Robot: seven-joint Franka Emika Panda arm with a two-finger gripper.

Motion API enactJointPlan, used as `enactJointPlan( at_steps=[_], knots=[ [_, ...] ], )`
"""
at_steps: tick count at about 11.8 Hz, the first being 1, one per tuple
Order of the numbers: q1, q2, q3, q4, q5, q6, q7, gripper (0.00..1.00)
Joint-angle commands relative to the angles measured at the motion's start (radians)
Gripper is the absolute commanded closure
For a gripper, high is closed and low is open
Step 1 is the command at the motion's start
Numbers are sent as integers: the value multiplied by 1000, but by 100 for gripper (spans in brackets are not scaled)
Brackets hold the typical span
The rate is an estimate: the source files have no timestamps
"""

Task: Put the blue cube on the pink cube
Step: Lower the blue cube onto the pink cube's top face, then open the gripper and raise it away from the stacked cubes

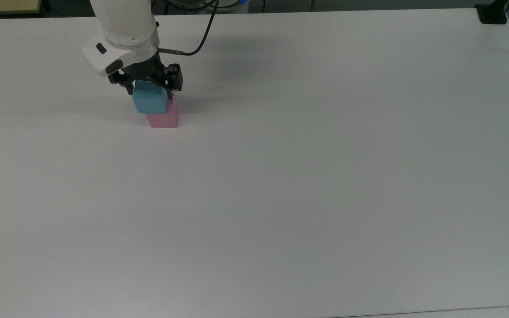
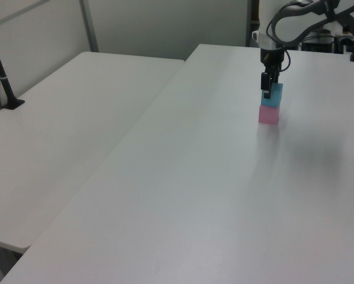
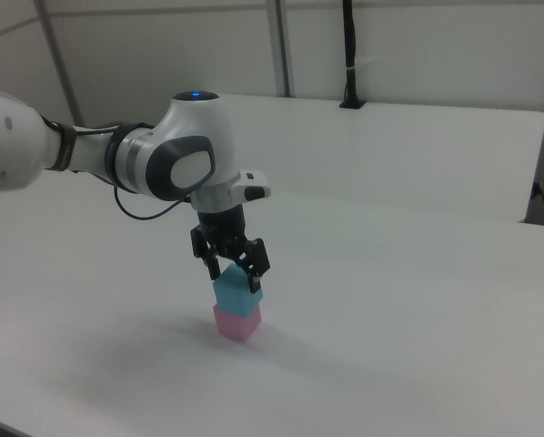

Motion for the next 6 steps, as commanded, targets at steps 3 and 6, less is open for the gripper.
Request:
enactJointPlan(
  at_steps=[3,6],
  knots=[
    [22,-108,-2,11,2,-94,41,0],
    [27,-155,30,279,-19,-443,39,0]
  ],
)
